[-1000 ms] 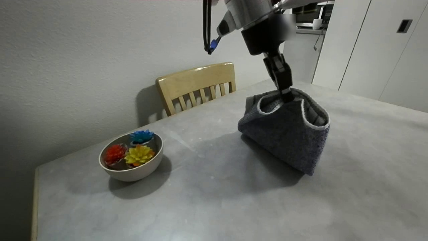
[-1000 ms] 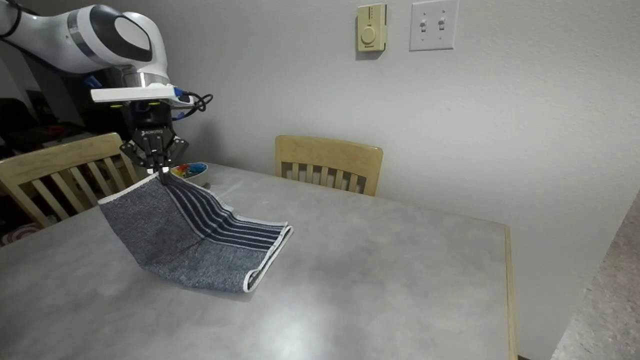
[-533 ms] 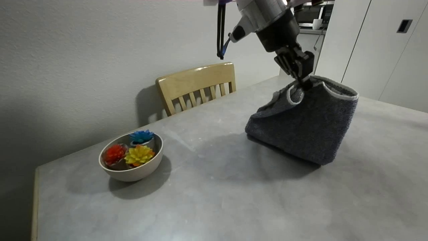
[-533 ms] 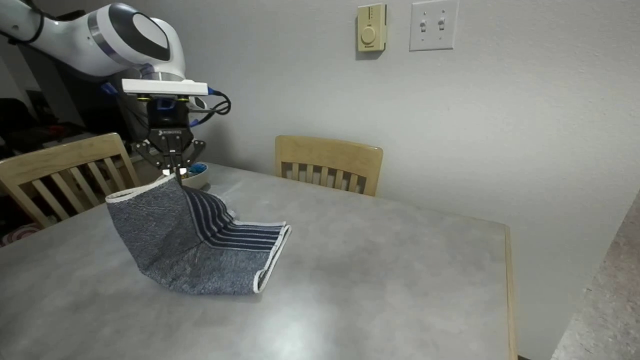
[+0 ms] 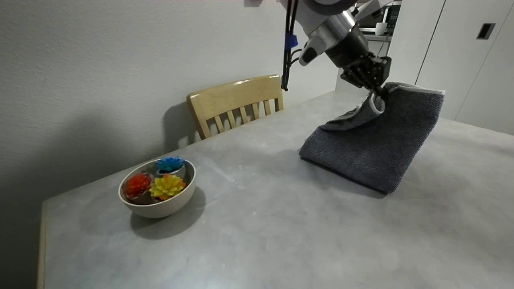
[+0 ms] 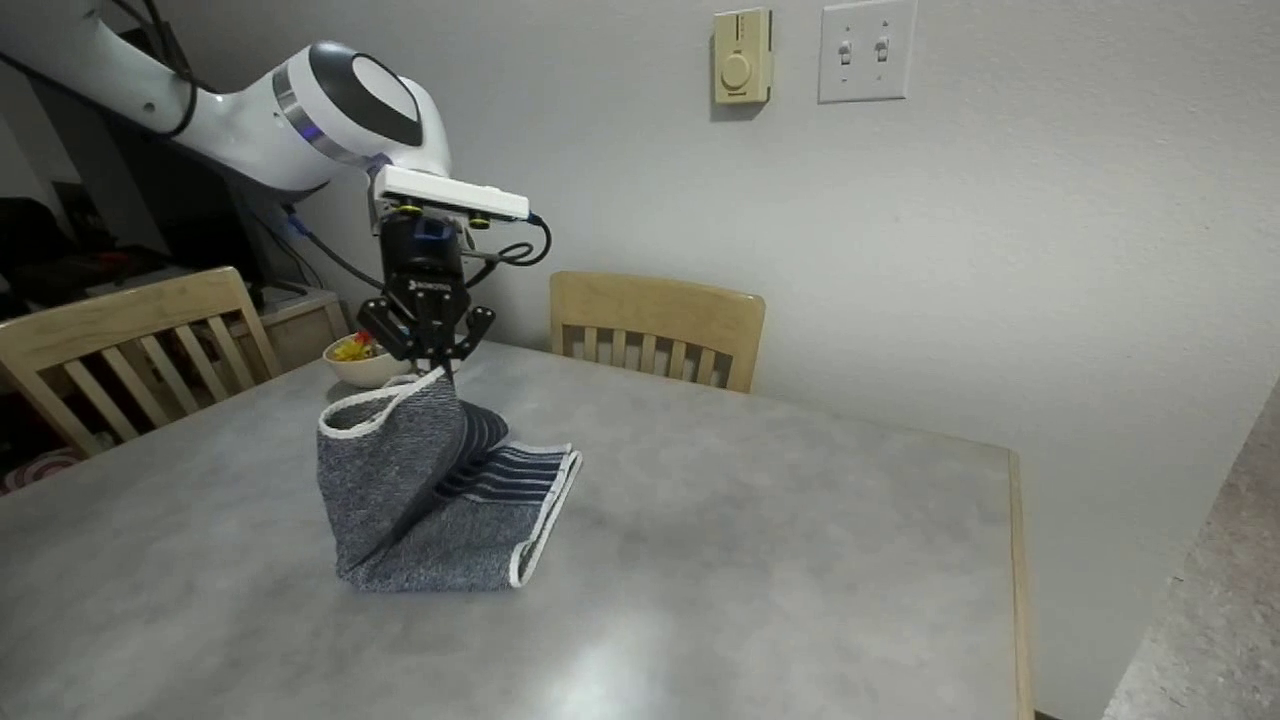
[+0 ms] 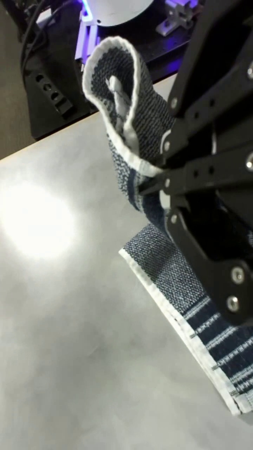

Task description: Fold the towel

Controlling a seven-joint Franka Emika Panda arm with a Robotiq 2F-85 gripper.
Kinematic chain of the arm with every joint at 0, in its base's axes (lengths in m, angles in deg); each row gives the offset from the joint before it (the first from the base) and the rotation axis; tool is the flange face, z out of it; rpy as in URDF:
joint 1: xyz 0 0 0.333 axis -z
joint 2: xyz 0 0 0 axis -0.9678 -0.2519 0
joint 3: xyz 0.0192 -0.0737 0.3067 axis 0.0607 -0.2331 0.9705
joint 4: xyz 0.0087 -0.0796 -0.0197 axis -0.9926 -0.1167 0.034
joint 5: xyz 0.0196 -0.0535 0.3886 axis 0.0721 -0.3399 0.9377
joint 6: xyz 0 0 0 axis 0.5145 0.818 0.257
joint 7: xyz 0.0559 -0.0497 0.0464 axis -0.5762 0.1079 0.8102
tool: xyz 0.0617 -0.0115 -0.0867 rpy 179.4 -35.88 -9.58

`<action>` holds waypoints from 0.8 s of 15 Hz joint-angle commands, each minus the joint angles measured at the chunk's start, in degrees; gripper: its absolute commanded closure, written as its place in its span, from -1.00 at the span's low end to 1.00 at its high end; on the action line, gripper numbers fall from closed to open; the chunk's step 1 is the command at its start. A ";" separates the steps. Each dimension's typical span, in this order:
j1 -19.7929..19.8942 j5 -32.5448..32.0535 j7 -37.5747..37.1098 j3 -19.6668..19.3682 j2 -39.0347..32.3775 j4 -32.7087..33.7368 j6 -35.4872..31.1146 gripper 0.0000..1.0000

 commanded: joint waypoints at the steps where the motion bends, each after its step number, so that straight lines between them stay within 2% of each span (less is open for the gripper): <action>1: 0.82 -2.33 6.80 -1.02 -1.80 3.59 2.53 0.97; 8: 2.36 -1.36 10.61 -3.16 -4.96 8.11 6.37 0.97; 12: 2.22 -3.56 16.92 -3.33 -6.06 8.94 11.82 0.97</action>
